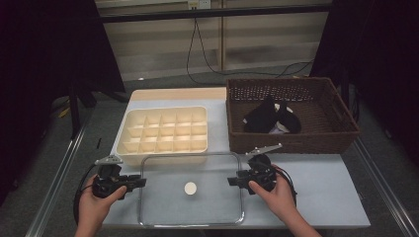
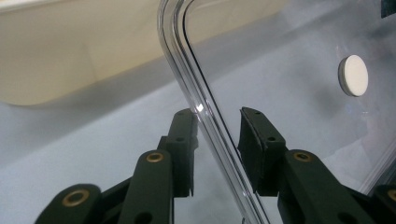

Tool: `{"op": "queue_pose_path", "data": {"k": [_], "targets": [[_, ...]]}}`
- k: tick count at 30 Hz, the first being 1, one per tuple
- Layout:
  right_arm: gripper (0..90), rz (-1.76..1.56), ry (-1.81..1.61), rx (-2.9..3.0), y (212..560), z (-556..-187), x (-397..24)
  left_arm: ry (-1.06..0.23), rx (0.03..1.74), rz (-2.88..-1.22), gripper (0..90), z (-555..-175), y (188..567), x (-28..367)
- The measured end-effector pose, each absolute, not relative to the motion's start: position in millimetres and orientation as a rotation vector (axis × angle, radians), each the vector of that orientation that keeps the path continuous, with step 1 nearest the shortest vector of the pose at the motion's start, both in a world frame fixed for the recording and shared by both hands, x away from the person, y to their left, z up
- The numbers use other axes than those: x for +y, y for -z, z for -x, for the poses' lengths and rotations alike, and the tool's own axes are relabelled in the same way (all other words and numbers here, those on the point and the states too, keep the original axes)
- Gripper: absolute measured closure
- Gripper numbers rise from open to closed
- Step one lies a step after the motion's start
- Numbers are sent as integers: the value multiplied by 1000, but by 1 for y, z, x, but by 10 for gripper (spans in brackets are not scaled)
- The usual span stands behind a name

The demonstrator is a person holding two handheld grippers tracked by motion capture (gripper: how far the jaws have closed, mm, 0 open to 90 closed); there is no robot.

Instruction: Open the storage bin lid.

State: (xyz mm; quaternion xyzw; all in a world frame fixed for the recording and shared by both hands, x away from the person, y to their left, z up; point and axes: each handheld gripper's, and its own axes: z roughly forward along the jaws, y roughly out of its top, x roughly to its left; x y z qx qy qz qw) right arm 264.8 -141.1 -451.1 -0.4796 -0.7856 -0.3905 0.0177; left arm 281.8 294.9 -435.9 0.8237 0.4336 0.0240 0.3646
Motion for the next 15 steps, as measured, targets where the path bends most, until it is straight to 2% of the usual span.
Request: {"op": "queue_pose_path", "data": {"k": [15], "targets": [[483,1524,1208,-2462,456,-266,-143,-41,1120,-2122,636,-285,442,293]]}}
